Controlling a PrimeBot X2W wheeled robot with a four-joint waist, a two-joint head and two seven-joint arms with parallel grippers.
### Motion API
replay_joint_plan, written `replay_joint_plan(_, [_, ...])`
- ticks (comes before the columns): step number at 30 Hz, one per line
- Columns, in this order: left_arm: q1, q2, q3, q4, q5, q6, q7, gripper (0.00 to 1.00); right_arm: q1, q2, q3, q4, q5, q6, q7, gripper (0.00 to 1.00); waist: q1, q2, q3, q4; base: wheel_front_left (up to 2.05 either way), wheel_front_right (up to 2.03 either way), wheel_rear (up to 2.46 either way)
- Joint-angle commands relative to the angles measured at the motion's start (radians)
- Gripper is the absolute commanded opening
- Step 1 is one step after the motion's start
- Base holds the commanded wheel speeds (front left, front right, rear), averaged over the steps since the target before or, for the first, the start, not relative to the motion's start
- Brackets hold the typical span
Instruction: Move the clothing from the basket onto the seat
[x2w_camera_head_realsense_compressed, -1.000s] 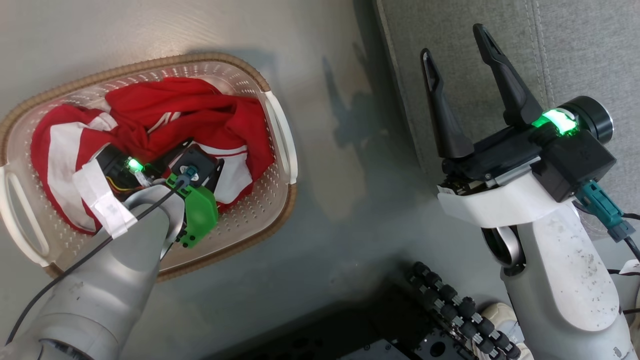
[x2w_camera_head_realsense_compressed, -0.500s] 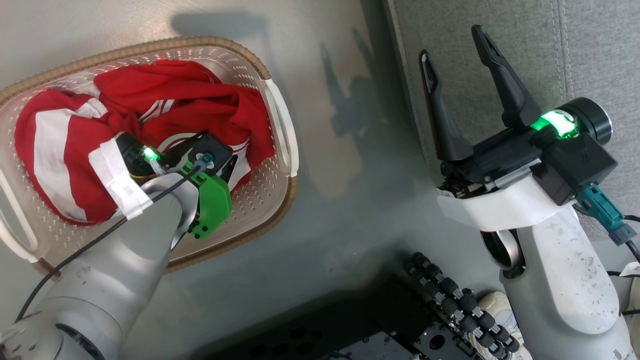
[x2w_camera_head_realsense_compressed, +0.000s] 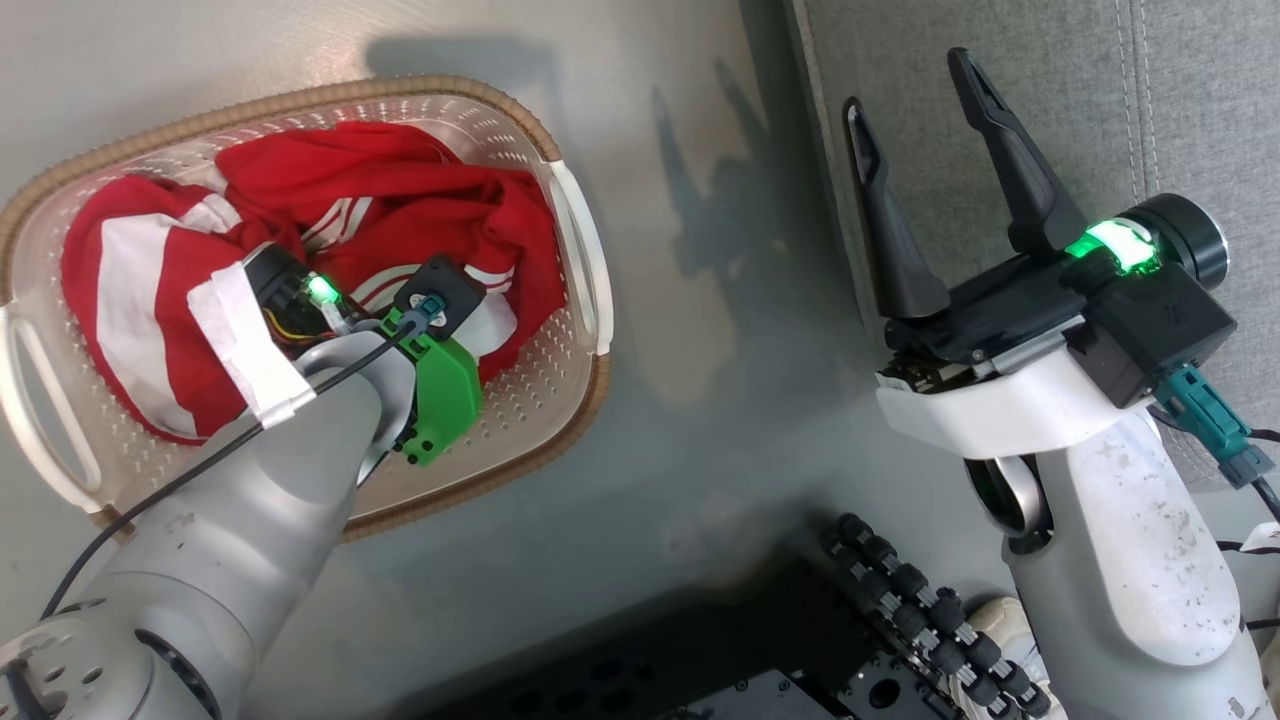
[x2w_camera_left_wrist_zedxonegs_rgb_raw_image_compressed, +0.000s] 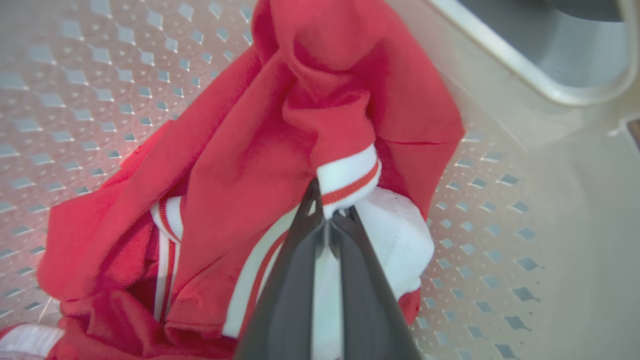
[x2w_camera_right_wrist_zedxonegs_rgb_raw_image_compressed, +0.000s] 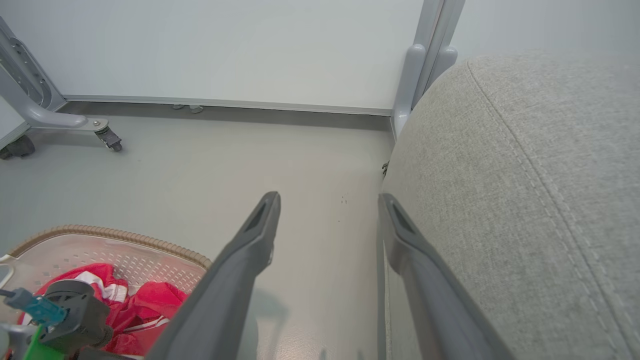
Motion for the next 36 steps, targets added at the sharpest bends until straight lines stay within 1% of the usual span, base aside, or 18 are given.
replay_joint_plan(1, [-0.012,-0.006,-0.003,-0.005,-0.011,-0.004,-0.01,0.0,0.0,-0.002,-0.006,0.004,-0.008,0.0,-0.005,1.0,0.0,0.0,-0.022,0.015,0.0,0.0,0.0])
replay_joint_plan(6, [0.002,-0.018,-0.001,-0.031,-0.04,-0.004,-0.019,0.0,0.005,-0.003,-0.015,0.015,-0.022,0.0,-0.005,1.0,0.0,0.0,-0.072,0.045,0.0,0.0,0.0])
replay_joint_plan(11, [0.024,-0.003,0.051,-0.109,-0.032,-0.004,-0.019,0.0,0.013,-0.003,-0.02,0.027,-0.031,0.0,-0.005,1.0,0.0,0.0,-0.123,0.078,0.0,0.0,0.0])
replay_joint_plan(18, [0.101,0.008,0.168,-0.225,0.025,0.015,-0.019,0.0,0.038,-0.003,-0.026,0.058,-0.05,0.0,-0.005,1.0,0.0,0.0,-0.221,0.13,0.0,0.0,0.0])
replay_joint_plan(23, [0.175,0.006,0.263,-0.307,0.076,0.027,-0.019,0.0,0.065,-0.003,-0.035,0.083,-0.062,0.0,-0.005,1.0,0.0,0.0,-0.304,0.168,0.0,0.0,0.0])
replay_joint_plan(29, [0.267,-0.002,0.388,-0.404,0.137,0.032,-0.019,0.0,0.11,-0.003,-0.045,0.112,-0.073,0.0,-0.005,1.0,0.0,0.0,-0.402,0.207,0.0,0.0,0.0])
replay_joint_plan(36, [0.371,-0.018,0.526,-0.51,0.214,0.024,-0.019,0.0,0.154,-0.003,-0.058,0.137,-0.076,0.0,-0.005,1.0,0.0,0.0,-0.505,0.237,0.0,0.0,0.0])
